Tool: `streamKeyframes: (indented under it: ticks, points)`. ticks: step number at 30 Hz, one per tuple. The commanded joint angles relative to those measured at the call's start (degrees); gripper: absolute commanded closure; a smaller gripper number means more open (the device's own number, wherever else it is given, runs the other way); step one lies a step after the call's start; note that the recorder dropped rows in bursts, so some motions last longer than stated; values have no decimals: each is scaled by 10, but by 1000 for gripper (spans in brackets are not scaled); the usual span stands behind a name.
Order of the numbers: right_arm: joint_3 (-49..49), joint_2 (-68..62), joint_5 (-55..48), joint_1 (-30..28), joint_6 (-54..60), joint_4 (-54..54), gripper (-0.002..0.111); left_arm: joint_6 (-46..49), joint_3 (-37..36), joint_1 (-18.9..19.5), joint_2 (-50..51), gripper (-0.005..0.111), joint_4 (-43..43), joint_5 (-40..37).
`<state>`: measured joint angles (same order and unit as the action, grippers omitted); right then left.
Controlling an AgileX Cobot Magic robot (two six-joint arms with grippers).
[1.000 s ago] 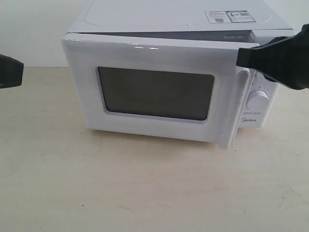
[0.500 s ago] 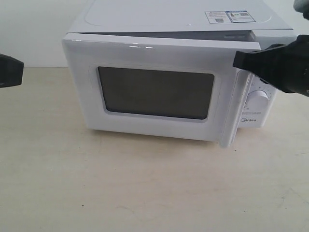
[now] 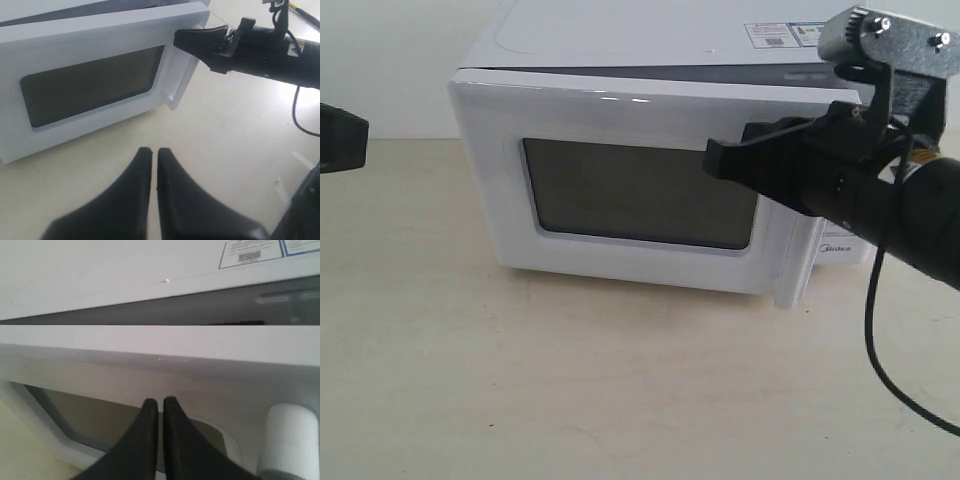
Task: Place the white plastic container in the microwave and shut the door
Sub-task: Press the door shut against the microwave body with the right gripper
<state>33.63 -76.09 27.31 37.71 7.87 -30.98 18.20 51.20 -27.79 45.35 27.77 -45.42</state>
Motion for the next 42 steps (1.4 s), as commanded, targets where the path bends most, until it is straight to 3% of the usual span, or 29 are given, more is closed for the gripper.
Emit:
streamKeyframes:
  ticks: [1,23,42]
  points:
    - [-2,-30,58,1,18,-3,108,-1,-2,-3,-4,102,-1,4]
    - [-2,-58,149,1,55,-49,108,-1,-2,-3,-4,102,-1,4]
    - [31,-102,156,0,58,-71,108,-1,-2,-3,-4,102,-1,6]
